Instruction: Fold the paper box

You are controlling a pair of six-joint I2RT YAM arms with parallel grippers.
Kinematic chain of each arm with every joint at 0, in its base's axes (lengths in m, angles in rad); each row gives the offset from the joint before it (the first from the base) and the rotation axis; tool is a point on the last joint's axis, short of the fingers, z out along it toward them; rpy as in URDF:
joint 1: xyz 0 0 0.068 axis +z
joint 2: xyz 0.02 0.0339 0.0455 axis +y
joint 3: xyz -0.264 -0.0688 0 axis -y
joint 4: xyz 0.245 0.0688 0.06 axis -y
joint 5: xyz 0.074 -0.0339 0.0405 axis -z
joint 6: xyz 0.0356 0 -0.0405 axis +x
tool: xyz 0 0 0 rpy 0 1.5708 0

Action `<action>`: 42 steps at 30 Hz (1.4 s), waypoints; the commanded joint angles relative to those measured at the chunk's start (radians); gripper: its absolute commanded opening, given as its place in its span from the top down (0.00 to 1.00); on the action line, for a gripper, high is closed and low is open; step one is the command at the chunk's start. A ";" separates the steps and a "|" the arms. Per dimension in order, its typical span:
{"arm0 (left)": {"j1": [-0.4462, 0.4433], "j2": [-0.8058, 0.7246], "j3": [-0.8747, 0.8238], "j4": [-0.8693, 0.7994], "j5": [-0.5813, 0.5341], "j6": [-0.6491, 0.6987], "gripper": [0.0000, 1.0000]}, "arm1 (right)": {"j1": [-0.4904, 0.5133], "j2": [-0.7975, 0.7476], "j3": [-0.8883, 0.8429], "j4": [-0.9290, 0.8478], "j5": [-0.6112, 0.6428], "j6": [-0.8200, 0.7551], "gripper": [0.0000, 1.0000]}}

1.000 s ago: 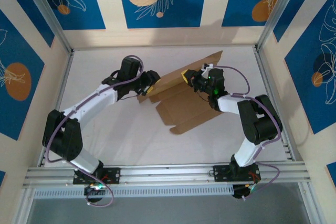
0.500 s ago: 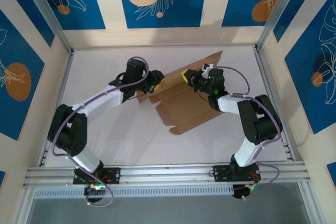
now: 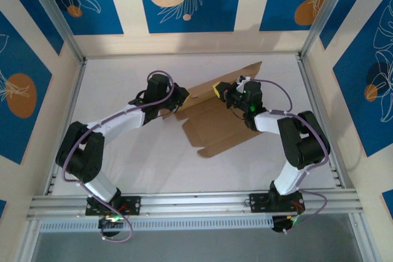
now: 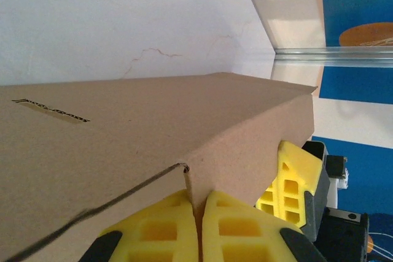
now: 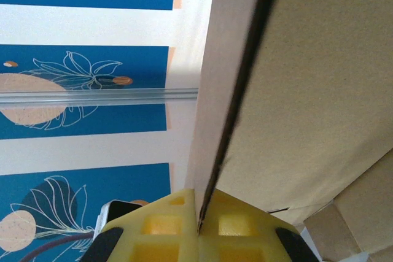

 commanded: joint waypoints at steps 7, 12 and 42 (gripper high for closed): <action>-0.022 -0.040 -0.030 0.053 -0.072 -0.033 1.00 | 0.024 0.001 -0.022 -0.031 0.034 0.023 1.00; -0.025 -0.043 -0.050 0.104 -0.096 -0.046 1.00 | 0.037 0.003 -0.024 -0.036 0.074 0.063 1.00; -0.038 0.119 -0.201 0.834 -0.175 -0.210 0.71 | 0.091 0.068 -0.008 0.074 0.212 0.271 1.00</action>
